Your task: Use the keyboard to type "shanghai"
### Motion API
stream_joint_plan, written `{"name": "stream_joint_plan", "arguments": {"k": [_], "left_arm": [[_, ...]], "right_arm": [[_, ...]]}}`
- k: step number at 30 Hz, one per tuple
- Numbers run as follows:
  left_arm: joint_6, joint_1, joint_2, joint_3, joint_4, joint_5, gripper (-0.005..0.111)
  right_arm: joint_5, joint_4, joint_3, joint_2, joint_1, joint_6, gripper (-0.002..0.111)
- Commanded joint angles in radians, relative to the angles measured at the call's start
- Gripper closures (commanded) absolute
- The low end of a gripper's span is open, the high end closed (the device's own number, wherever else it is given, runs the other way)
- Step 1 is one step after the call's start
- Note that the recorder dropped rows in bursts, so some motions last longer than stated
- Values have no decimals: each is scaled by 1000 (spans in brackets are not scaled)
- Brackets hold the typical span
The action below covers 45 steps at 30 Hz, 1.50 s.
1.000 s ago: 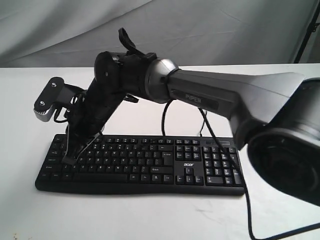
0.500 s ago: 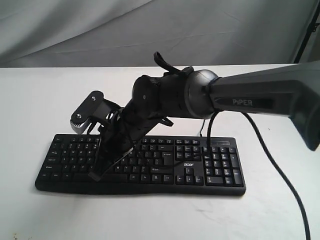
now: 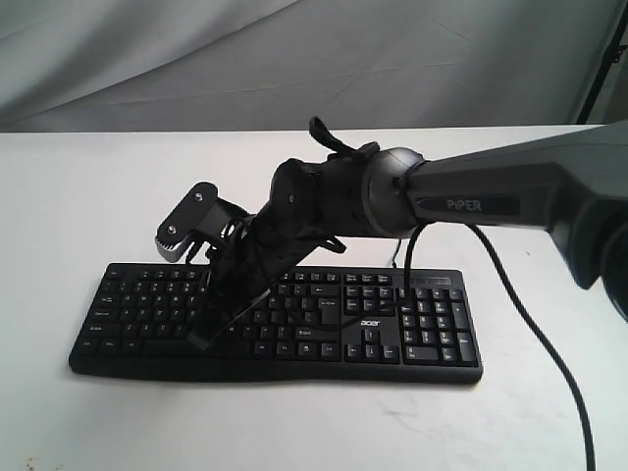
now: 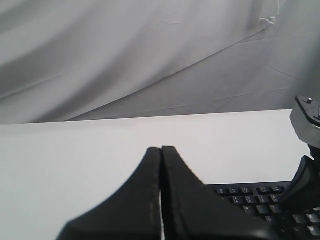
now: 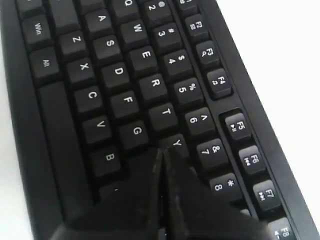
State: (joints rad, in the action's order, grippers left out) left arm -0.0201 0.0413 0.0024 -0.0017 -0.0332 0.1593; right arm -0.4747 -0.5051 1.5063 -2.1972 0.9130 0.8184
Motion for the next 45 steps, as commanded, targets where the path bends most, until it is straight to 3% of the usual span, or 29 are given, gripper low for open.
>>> {"name": "stream_joint_plan", "arguments": {"k": [1, 11, 32, 37, 42, 45], "left_arm": [[-3, -6, -2, 2, 2, -5, 107], [-3, -6, -2, 2, 2, -5, 107], [-3, -6, -2, 2, 2, -5, 107], [-3, -6, -2, 2, 2, -5, 107], [-3, -6, -2, 2, 2, -5, 107], [-3, -6, -2, 2, 2, -5, 107]], "right_arm": [[25, -45, -3, -9, -5, 51, 108], [23, -126, -3, -9, -5, 141, 108], [1, -133, 21, -39, -7, 139, 108], [-105, -103, 289, -108, 40, 128, 108], [-323, -30, 652, -328, 75, 15, 108], [-365, -25, 716, -358, 81, 4, 108]]}}
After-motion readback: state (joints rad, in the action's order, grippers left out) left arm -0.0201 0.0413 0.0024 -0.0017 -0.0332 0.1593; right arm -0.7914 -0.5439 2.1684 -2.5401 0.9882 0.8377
